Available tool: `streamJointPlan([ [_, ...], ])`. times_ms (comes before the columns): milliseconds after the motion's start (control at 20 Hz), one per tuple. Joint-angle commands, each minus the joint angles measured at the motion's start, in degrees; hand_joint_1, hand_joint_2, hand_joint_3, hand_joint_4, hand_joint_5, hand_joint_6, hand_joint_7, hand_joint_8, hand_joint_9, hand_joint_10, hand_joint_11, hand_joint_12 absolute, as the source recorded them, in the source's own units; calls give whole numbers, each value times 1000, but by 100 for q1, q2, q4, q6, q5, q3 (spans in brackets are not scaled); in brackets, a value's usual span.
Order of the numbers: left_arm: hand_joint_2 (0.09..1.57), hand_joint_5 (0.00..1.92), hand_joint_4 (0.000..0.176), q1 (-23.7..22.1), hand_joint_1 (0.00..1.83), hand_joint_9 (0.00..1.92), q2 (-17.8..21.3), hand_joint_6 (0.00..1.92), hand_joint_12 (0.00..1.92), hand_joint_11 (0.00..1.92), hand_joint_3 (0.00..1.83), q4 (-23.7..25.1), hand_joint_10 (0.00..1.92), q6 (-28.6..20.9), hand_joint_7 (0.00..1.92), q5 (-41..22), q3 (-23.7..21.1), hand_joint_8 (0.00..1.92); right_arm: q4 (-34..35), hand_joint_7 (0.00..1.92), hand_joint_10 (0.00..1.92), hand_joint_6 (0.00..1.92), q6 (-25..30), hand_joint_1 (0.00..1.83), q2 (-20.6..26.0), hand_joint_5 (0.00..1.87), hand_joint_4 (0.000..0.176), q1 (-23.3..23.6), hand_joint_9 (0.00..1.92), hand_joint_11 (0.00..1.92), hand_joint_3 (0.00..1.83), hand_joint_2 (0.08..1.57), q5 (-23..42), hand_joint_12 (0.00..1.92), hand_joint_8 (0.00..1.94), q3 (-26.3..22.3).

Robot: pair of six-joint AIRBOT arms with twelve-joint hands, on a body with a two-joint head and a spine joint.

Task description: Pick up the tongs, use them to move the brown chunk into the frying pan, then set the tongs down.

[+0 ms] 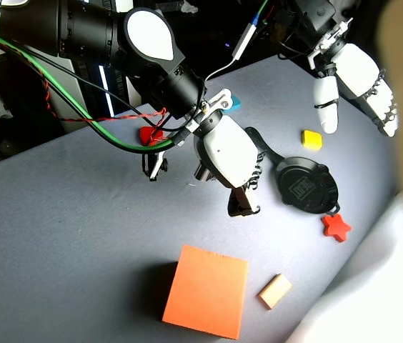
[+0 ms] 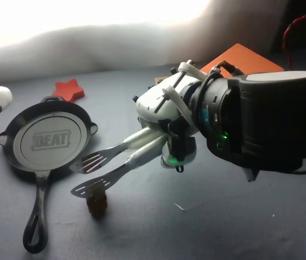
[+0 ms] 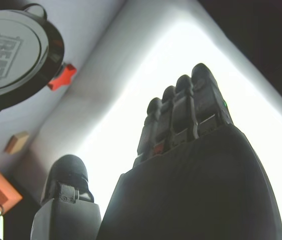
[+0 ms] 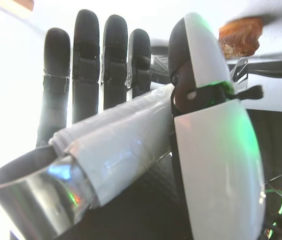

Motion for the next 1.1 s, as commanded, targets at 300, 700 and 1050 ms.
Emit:
streamJointPlan([
  [300,1184,21,0,13,0,29,82,7,12,18,1,384,9,33,38,-442,54,10,-334,879,3,11,-157,1029,308,824,0,122,855,332,1,1150,312,1256,3,-323],
  [700,1182,11,0,171,0,31,79,1,26,17,0,388,4,38,37,-442,6,3,-339,858,1,1,-386,987,247,793,0,19,825,282,4,1167,377,1269,1,-235],
  [1050,1186,17,0,195,0,27,32,0,84,0,0,473,0,20,34,-443,-5,0,-874,854,6,5,-40,983,194,793,0,-210,834,297,1,1164,604,1285,4,-62],
])
